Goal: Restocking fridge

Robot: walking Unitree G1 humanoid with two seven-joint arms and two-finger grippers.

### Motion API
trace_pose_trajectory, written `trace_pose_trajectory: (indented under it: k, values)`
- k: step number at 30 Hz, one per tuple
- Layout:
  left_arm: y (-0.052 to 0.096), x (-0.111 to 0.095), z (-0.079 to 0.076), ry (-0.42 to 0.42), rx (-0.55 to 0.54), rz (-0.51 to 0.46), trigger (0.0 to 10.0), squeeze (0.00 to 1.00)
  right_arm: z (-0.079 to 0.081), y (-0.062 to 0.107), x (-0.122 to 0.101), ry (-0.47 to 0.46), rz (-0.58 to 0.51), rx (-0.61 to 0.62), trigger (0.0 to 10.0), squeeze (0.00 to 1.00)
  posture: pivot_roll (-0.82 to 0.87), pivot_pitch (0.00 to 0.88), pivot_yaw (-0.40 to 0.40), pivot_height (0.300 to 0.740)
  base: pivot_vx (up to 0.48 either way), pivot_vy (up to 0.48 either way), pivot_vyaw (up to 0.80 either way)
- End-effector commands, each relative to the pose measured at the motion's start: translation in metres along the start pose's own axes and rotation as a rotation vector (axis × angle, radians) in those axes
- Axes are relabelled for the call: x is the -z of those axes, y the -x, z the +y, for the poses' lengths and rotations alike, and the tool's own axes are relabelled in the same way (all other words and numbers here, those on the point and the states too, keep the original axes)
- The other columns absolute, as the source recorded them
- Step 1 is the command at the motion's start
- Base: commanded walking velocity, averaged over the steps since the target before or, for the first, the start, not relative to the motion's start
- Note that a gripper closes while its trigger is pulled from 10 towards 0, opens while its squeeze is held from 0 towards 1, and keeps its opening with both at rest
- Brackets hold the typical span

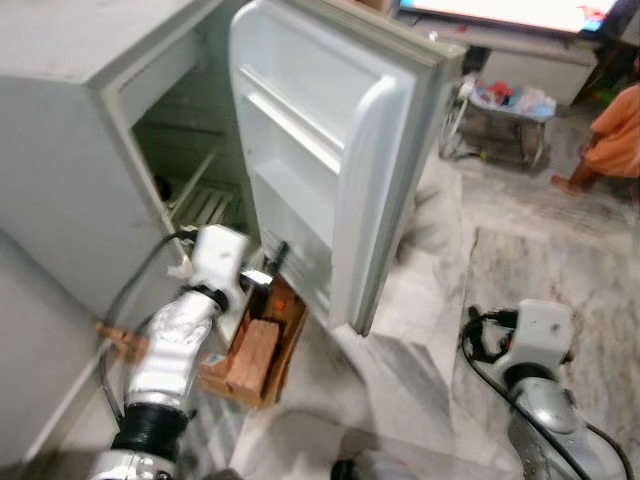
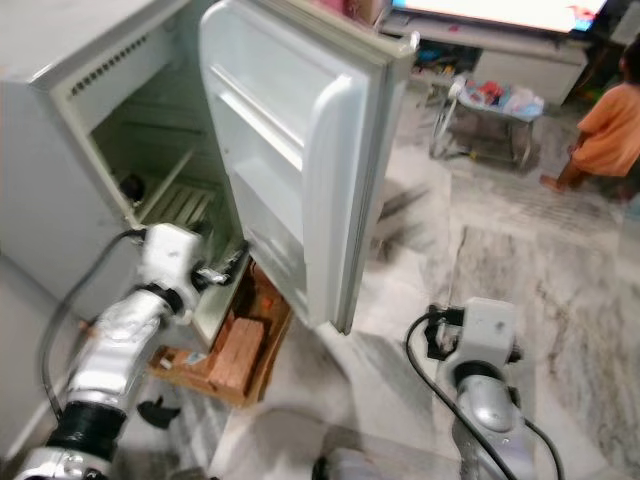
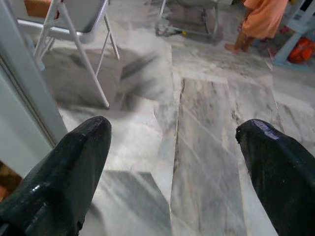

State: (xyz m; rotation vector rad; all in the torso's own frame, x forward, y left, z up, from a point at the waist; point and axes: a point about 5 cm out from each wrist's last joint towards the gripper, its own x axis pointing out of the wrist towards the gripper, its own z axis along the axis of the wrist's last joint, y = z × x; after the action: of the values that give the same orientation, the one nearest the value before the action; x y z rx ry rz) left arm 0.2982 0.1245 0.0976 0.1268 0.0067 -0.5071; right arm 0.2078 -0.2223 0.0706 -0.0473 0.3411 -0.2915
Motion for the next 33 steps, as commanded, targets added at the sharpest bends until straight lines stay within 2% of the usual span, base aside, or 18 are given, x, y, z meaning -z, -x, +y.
trace_pose_trajectory:
  k: [1, 6, 17, 25, 30, 33]
  values:
    - [0.005, -0.003, 0.011, -0.016, -0.034, -0.003, 10.0, 0.0, 0.006, -0.001, -0.003, -0.01, -0.016, -0.009, 10.0, 0.0, 0.02, 0.038, -0.018, 0.74, 0.334, -0.341, 0.0]
    - [0.004, -0.003, 0.011, -0.018, -0.037, -0.004, 10.0, 0.0, 0.007, -0.002, -0.003, -0.011, -0.018, -0.008, 10.0, 0.0, 0.02, 0.036, -0.016, 0.74, 0.358, -0.313, 0.0]
    - [0.001, -0.002, 0.006, -0.024, -0.025, 0.007, 10.0, 0.0, 0.01, -0.005, -0.004, -0.02, -0.027, -0.007, 10.0, 0.0, 0.02, 0.034, -0.014, 0.74, 0.438, 0.0, 0.0]
    - [-0.005, 0.002, 0.002, -0.021, -0.022, 0.039, 10.0, 0.0, 0.01, -0.007, -0.005, -0.027, -0.031, -0.003, 10.0, 0.0, 0.02, 0.036, -0.012, 0.74, 0.475, 0.0, 0.0]
    - [-0.016, -0.003, -0.005, -0.022, -0.004, 0.029, 10.0, 0.0, 0.012, -0.008, -0.006, -0.032, -0.035, -0.003, 10.0, 0.0, 0.01, 0.039, -0.009, 0.74, 0.48, 0.0, 0.0]
    - [-0.016, -0.006, -0.007, 0.012, -0.01, 0.005, 10.0, 0.0, 0.013, -0.008, -0.006, -0.031, -0.035, -0.002, 10.0, 0.0, 0.01, 0.038, -0.007, 0.74, 0.306, 0.0, 0.0]
